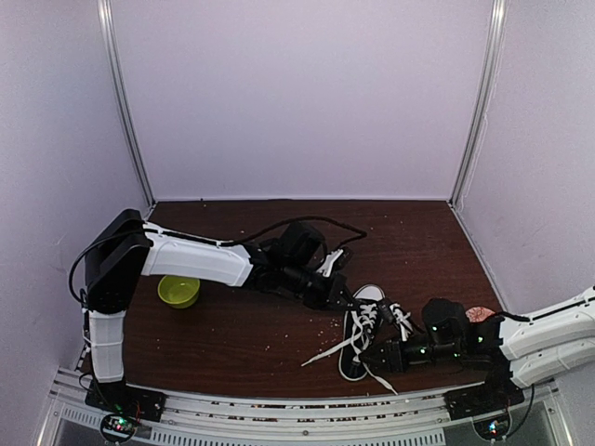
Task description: Tie the shoes
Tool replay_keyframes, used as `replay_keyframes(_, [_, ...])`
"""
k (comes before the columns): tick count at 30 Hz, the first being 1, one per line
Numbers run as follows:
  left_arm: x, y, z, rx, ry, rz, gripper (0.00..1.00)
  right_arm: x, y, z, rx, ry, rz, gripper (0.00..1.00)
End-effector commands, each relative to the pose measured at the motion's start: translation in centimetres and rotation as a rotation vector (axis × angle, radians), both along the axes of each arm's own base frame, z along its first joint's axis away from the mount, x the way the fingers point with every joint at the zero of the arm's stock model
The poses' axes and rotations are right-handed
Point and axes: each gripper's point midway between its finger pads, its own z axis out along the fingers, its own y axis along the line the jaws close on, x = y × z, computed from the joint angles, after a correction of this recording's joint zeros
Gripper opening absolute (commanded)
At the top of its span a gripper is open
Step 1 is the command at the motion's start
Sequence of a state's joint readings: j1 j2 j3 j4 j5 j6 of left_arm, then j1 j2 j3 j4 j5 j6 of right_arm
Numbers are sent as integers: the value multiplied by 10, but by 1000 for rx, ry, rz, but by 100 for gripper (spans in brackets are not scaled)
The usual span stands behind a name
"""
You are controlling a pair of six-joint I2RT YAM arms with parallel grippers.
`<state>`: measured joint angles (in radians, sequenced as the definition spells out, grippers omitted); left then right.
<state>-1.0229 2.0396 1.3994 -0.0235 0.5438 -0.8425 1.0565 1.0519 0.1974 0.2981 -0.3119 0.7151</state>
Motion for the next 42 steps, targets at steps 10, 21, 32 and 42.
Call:
replay_keyframes(10, [0, -10, 11, -47, -27, -33, 0, 12, -9, 7, -43, -53, -68, 0])
replay_keyframes(21, [-15, -22, 45, -144, -113, -111, 0, 54, -57, 40, -194, -191, -327, 0])
replay_keyframes(32, [-46, -26, 51, -195, -147, -210, 0, 59, -82, 2, -393, -125, -359, 0])
replay_keyframes(42, [-67, 8, 1, 44, -179, -297, 0, 65, -65, 18, -341, -159, -312, 0])
